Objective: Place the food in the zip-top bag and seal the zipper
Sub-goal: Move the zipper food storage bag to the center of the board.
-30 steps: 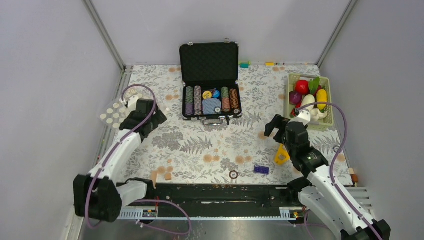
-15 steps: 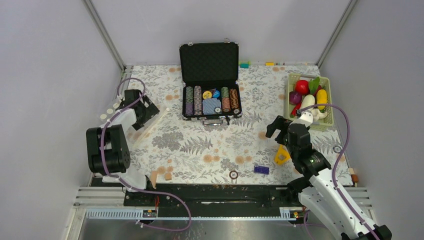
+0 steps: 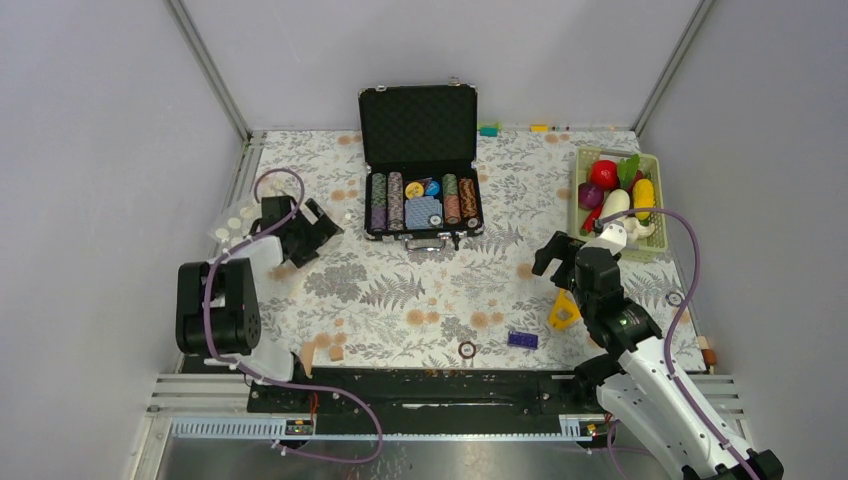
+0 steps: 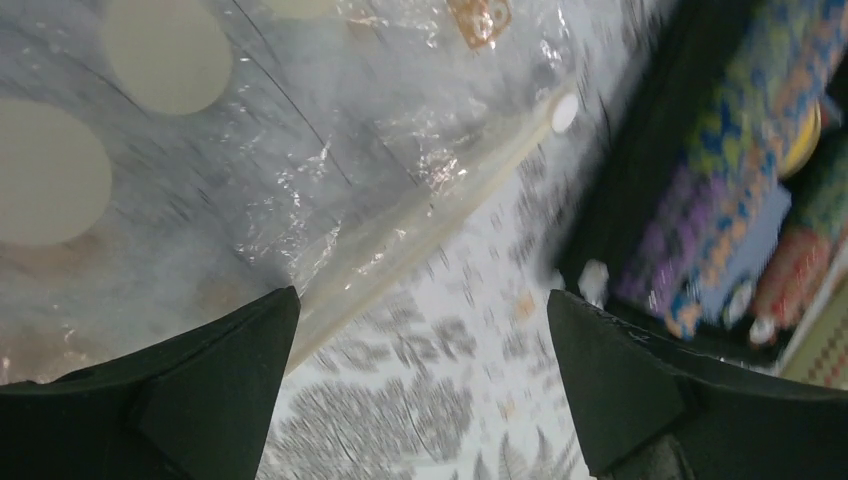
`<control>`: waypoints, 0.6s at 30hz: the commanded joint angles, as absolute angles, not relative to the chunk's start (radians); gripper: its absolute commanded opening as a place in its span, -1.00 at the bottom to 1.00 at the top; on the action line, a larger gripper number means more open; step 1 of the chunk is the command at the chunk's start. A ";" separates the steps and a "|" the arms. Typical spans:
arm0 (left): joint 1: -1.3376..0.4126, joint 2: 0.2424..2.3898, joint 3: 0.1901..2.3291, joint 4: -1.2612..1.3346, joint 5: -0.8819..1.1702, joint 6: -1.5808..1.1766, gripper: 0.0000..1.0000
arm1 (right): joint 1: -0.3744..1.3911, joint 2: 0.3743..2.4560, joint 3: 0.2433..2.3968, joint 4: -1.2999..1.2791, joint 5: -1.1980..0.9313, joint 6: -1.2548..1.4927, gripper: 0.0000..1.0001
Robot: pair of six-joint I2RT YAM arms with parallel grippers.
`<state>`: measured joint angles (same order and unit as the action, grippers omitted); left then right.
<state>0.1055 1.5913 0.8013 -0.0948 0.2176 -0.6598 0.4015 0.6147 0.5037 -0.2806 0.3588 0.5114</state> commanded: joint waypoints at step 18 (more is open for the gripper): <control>-0.614 1.213 0.573 -0.130 0.190 -0.976 0.98 | 0.403 0.641 0.539 -0.293 0.377 0.521 0.99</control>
